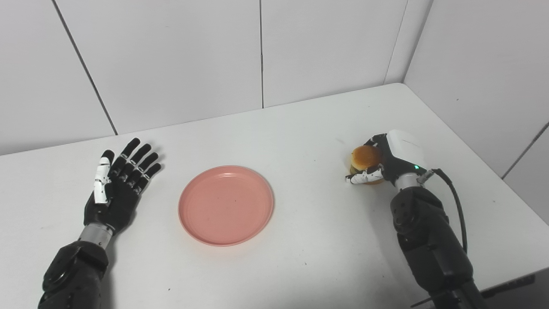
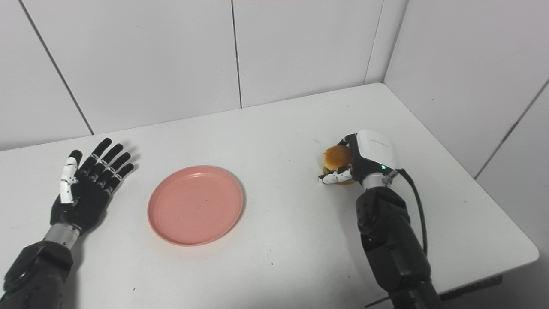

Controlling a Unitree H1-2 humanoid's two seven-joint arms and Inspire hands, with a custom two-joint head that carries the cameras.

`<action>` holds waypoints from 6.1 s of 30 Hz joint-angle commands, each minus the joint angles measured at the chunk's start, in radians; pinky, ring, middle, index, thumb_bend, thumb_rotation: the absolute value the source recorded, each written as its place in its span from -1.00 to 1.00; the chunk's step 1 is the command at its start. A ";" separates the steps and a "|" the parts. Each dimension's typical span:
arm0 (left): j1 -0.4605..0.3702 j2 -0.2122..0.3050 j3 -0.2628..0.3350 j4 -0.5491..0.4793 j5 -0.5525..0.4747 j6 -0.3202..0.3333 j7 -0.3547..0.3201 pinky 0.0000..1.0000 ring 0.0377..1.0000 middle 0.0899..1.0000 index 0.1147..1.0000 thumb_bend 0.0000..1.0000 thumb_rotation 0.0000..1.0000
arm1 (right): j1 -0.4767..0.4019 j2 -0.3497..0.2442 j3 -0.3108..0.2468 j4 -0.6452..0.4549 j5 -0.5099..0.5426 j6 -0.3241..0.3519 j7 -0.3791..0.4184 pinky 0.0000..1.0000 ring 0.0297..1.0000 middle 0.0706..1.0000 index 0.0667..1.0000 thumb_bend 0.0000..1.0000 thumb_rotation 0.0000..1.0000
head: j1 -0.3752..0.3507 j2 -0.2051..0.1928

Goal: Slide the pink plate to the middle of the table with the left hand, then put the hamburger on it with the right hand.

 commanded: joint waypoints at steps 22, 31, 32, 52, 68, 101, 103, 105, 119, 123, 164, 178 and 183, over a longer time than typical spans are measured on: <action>0.103 -0.050 -0.043 -0.072 0.039 0.085 0.074 0.81 0.77 0.80 0.80 -0.20 1.00 | -0.108 -0.011 0.067 -0.263 -0.054 0.002 0.072 -0.50 -0.35 -0.22 -0.10 0.03 -0.73 | 0.182 0.003; 0.143 -0.099 -0.074 -0.173 0.066 0.114 0.153 0.81 0.78 0.78 0.77 -0.20 1.00 | -0.182 0.043 0.197 -0.218 -0.063 -0.023 0.074 -0.62 -0.50 -0.34 -0.10 0.03 -0.74 | 0.337 -0.001; 0.147 -0.104 -0.076 -0.184 0.068 0.121 0.162 0.80 0.78 0.78 0.76 -0.20 1.00 | -0.188 0.047 0.207 -0.211 -0.057 -0.027 0.072 -0.61 -0.48 -0.32 -0.10 0.03 -0.74 | 0.342 -0.001; 0.165 -0.200 -0.122 -0.270 0.131 0.162 0.269 0.70 0.70 0.70 0.70 -0.22 1.00 | -0.262 0.170 0.407 0.010 0.041 -0.166 -0.046 -0.59 -0.46 -0.32 -0.10 0.03 -0.73 | 0.626 0.018; 0.160 -0.234 -0.149 -0.279 0.161 0.167 0.290 0.75 0.73 0.73 0.70 -0.23 1.00 | -0.284 0.213 0.484 0.109 0.062 -0.198 -0.084 -0.58 -0.44 -0.30 -0.10 0.03 -0.73 | 0.701 0.028; 0.159 -0.229 -0.146 -0.277 0.170 0.162 0.290 0.66 0.68 0.66 0.63 -0.21 1.00 | -0.240 0.178 0.539 0.109 0.045 -0.187 -0.071 -0.62 -0.49 -0.35 -0.10 0.03 -0.73 | 0.646 0.051; 0.161 -0.226 -0.148 -0.279 0.170 0.161 0.289 0.67 0.68 0.67 0.65 -0.21 1.00 | -0.237 0.177 0.537 0.112 0.045 -0.181 -0.068 -0.63 -0.50 -0.37 -0.10 0.03 -0.73 | 0.641 0.053; 0.163 -0.225 -0.146 -0.282 0.169 0.163 0.290 0.67 0.68 0.67 0.66 -0.20 1.00 | -0.234 0.176 0.537 0.114 0.043 -0.179 -0.067 -0.64 -0.51 -0.38 -0.10 0.03 -0.73 | 0.637 0.054; 0.165 -0.219 -0.143 -0.291 0.168 0.178 0.289 0.68 0.69 0.69 0.67 -0.21 1.00 | -0.217 0.177 0.540 0.109 0.030 -0.173 -0.069 -0.65 -0.53 -0.35 -0.09 0.04 -0.71 | 0.620 0.053; 0.162 -0.217 -0.142 -0.286 0.166 0.178 0.288 0.69 0.72 0.71 0.68 -0.21 1.00 | -0.214 0.174 0.546 0.102 0.019 -0.166 -0.058 -0.52 -0.33 -0.13 0.17 0.41 -0.43 | 0.617 0.053; 0.158 -0.219 -0.122 -0.276 0.143 0.188 0.288 0.73 0.79 0.78 0.68 -0.19 1.00 | -0.169 0.130 0.487 -0.042 0.100 -0.285 -0.059 0.77 0.87 0.91 0.98 0.89 0.71 | 0.599 0.048; 0.163 -0.203 -0.124 -0.301 0.157 0.188 0.281 0.69 0.68 0.68 0.67 -0.20 1.00 | -0.115 0.138 0.364 -0.205 0.176 -0.249 -0.057 0.29 0.64 0.84 0.98 0.85 0.91 | 0.584 0.042; 0.185 -0.190 -0.129 -0.351 0.187 0.137 0.292 0.68 0.68 0.69 0.69 -0.20 1.00 | -0.046 0.173 0.269 -0.164 0.270 -0.318 -0.170 0.43 0.73 0.91 0.97 0.74 0.99 | 0.570 0.042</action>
